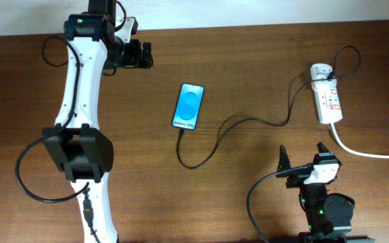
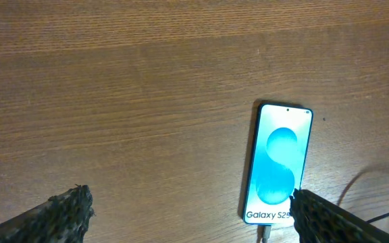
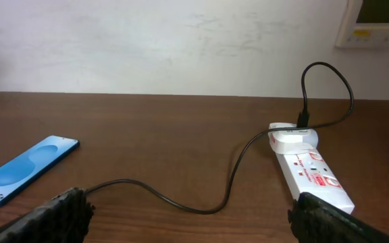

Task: Plug charger to phone and switch on socket

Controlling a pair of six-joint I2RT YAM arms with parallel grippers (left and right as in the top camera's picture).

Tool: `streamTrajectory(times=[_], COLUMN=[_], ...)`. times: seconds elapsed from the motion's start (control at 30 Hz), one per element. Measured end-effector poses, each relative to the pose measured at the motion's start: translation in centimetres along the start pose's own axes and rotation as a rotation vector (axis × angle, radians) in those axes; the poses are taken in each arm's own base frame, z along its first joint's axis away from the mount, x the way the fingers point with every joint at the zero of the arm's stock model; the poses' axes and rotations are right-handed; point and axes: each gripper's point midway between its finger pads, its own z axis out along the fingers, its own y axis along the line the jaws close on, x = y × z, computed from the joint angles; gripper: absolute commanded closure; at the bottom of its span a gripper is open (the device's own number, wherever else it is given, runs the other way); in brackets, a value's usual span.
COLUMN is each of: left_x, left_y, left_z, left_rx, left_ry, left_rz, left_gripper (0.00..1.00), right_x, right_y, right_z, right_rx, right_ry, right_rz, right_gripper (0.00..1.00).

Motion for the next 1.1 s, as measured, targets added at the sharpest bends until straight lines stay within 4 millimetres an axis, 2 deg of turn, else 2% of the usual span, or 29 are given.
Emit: streamTrajectory(times=[0.83,0.9,0.93,1.03,1.07,1.1], left_x=[0.0,0.5,1.3,2.8,6.2,7.1], left_y=[0.0,0.0,0.2,0.4,0.8,1.1], left_z=[0.0,0.3,0.4,-1.3,-3.4,-4.8], left_rx=[0.000,-0.003,-0.021,-0.066,-0.117,-0.152], left_ry=[0.000,0.010,0.011,-0.108,-0.132,-0.167], left_rz=[0.000,-0.001,0.002,0.030,0.032,0.035], left_gripper=[0.01,0.01,0.01,0.01,0.01,0.01], right_x=[0.0,0.0,0.0,-0.1,-0.1,-0.1], right_y=[0.0,0.0,0.0,0.0,0.0,0.0], right_z=[0.0,0.0,0.0,0.0,0.0,0.0], right_rx=[0.000,0.000,0.000,0.000,0.000,0.000], right_ry=[-0.001,-0.001,-0.002,-0.003,-0.003,-0.002], right_rz=[-0.015,-0.015,-0.015,-0.015,-0.015,-0.016], right_gripper=[0.02,0.02,0.02,0.02,0.02,0.02])
